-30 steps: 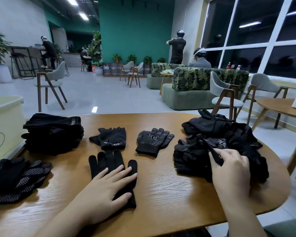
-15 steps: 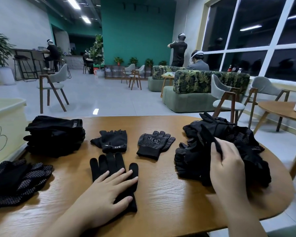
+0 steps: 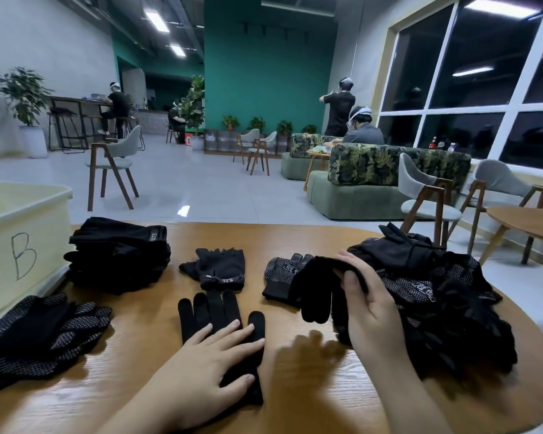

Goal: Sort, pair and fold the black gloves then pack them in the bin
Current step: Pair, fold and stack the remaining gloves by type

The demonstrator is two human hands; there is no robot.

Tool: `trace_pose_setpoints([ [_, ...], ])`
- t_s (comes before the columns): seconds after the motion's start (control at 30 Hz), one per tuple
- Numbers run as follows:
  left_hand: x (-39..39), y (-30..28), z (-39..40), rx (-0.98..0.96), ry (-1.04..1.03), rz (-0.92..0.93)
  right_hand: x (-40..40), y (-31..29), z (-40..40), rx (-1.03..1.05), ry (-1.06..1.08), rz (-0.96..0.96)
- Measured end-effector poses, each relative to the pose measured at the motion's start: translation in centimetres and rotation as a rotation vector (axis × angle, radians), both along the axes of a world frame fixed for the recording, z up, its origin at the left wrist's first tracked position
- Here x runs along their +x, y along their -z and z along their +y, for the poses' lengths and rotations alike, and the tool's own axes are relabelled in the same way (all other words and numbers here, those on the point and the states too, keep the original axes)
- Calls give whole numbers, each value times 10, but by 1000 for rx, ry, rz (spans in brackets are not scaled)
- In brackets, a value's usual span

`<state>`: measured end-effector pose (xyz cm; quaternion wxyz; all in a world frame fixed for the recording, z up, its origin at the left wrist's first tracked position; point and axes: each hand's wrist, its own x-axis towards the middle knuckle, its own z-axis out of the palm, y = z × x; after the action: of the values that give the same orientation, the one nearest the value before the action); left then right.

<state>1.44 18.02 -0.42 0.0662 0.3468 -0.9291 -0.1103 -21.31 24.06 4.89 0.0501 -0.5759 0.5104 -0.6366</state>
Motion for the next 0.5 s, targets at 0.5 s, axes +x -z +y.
trace_pose_setpoints([
  [0.5,0,-3,1,13,11,15,-18,33,-108,651,-206,414],
])
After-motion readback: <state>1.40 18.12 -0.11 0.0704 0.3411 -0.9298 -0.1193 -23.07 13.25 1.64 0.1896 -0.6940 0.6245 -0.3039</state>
